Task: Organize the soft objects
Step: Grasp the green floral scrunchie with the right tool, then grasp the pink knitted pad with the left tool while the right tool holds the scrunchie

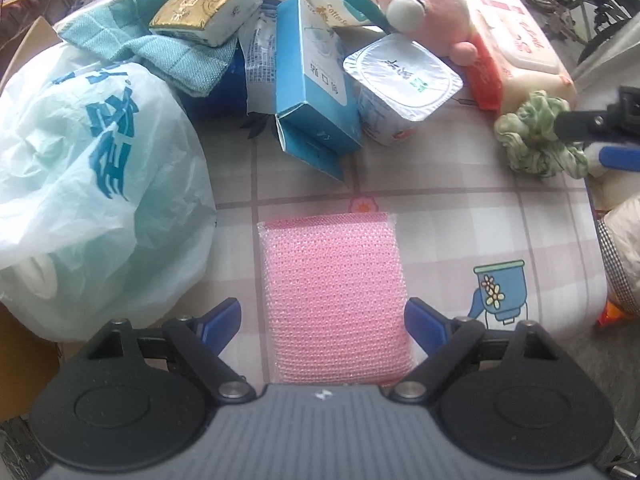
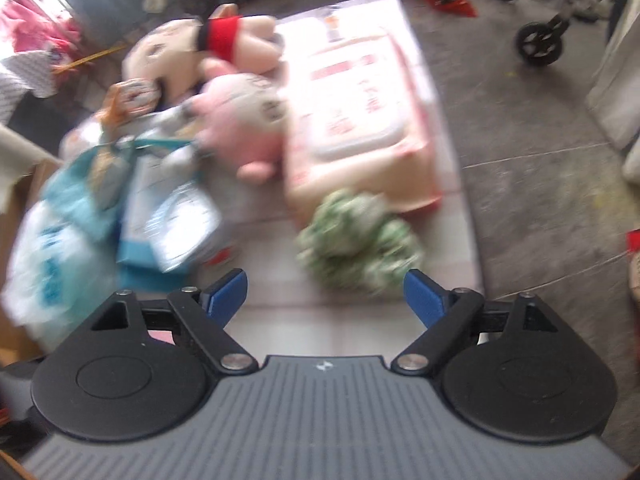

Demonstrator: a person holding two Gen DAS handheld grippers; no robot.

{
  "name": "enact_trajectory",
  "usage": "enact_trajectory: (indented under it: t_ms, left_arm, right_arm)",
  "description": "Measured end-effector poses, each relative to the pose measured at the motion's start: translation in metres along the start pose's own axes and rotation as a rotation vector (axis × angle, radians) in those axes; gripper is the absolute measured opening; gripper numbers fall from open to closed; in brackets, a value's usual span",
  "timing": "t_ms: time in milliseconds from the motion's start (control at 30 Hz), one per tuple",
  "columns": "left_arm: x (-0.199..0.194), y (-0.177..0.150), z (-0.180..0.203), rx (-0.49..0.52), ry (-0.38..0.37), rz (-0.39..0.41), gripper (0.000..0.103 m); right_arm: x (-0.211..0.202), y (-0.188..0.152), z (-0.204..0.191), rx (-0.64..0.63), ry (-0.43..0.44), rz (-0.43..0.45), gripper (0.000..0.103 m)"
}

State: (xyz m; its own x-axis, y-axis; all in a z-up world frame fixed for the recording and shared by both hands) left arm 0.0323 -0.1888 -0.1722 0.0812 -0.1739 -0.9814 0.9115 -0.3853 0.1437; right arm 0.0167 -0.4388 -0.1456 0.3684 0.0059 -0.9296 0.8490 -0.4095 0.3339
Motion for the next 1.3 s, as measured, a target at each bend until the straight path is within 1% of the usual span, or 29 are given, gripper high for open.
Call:
enact_trajectory:
  t_ms: [167, 200, 233, 267, 300, 333, 367, 400, 433, 533, 600, 667, 733, 800, 867, 933, 967, 1033, 1100, 1167, 1300]
  left_arm:
    - [0.004, 0.0, 0.003, 0.009, 0.012, -0.005, 0.09]
    - [0.004, -0.001, 0.003, 0.009, 0.015, -0.006, 0.09]
    - [0.005, -0.001, 0.004, 0.009, 0.018, -0.006, 0.09]
    - [0.005, -0.002, 0.003, 0.007, 0.02, -0.006, 0.09]
    - [0.005, -0.002, 0.003, 0.006, 0.021, -0.007, 0.09]
    - [0.006, -0.002, 0.002, 0.004, 0.022, -0.008, 0.09]
    - [0.006, -0.003, 0.002, 0.002, 0.023, -0.008, 0.09]
    - [0.006, -0.003, 0.001, 0.001, 0.025, -0.008, 0.09]
    - [0.005, -0.004, 0.0, 0.0, 0.026, -0.007, 0.09]
    - [0.004, -0.007, -0.001, -0.001, 0.028, -0.008, 0.09]
    - [0.005, -0.009, -0.001, -0.001, 0.028, -0.008, 0.09]
    - [0.006, -0.01, 0.0, 0.004, 0.033, -0.01, 0.09]
    - [0.007, -0.011, 0.002, 0.015, 0.04, -0.01, 0.09]
    - [0.009, -0.011, 0.005, 0.03, 0.047, -0.008, 0.09]
    - [0.01, -0.01, 0.008, 0.046, 0.055, -0.006, 0.09]
    - [0.011, -0.009, 0.01, 0.059, 0.062, -0.005, 0.092]
    - [0.011, -0.009, 0.012, 0.067, 0.067, -0.003, 0.092]
    - [0.013, -0.007, 0.014, 0.086, 0.077, -0.001, 0.095]
    - [0.017, -0.006, 0.017, 0.103, 0.087, -0.01, 0.096]
    - [0.022, -0.006, 0.019, 0.111, 0.09, -0.027, 0.096]
    - [0.034, -0.006, 0.019, 0.103, 0.08, -0.054, 0.096]
  right_arm:
    - [0.032, 0.013, 0.007, -0.037, -0.053, -0.019, 0.086]
    - [0.039, 0.014, 0.008, -0.033, -0.054, -0.03, 0.084]
    - [0.047, 0.014, 0.008, -0.027, -0.05, -0.045, 0.079]
    - [0.053, 0.014, 0.009, -0.022, -0.039, -0.063, 0.071]
    - [0.057, 0.013, 0.009, -0.013, -0.031, -0.08, 0.052]
    - [0.061, 0.011, 0.01, 0.002, -0.021, -0.103, 0.04]
    - [0.064, 0.008, 0.011, 0.02, -0.001, -0.124, 0.036]
    - [0.065, 0.005, 0.013, 0.041, 0.014, -0.14, 0.024]
    - [0.066, 0.001, 0.014, 0.057, 0.027, -0.158, 0.021]
    - [0.064, -0.015, 0.011, 0.093, 0.094, -0.225, 0.019]
    - [0.062, -0.028, 0.004, 0.098, 0.135, -0.273, 0.019]
    - [0.059, -0.043, -0.005, 0.076, 0.167, -0.317, 0.019]
    - [0.058, -0.056, -0.013, 0.042, 0.182, -0.351, 0.022]
    - [0.054, -0.065, -0.019, -0.003, 0.174, -0.361, 0.023]
    - [0.048, -0.067, -0.022, -0.057, 0.149, -0.348, 0.033]
    - [0.042, -0.064, -0.025, -0.094, 0.119, -0.323, 0.055]
    - [0.039, -0.061, -0.028, -0.109, 0.113, -0.304, 0.06]
    - [0.037, -0.053, -0.03, -0.144, 0.111, -0.276, 0.075]
    - [0.038, -0.049, -0.036, -0.185, 0.119, -0.268, 0.079]
    - [0.042, -0.047, -0.04, -0.218, 0.128, -0.273, 0.079]
    - [0.056, -0.054, -0.055, -0.268, 0.141, -0.315, 0.079]
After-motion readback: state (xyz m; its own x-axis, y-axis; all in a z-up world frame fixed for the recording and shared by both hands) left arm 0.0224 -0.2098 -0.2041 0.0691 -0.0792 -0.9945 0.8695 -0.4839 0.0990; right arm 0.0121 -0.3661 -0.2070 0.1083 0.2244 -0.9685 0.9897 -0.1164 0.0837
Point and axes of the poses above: each gripper's, at about its wrist camera, not at the fingertips, and x roughly the way its jaws point, z to its right, y to its top, the point moved 5 cm from there along x, roughly the way its jaws point, and after that the axes turned 5 degrees about -y, right-handed, at the moved point
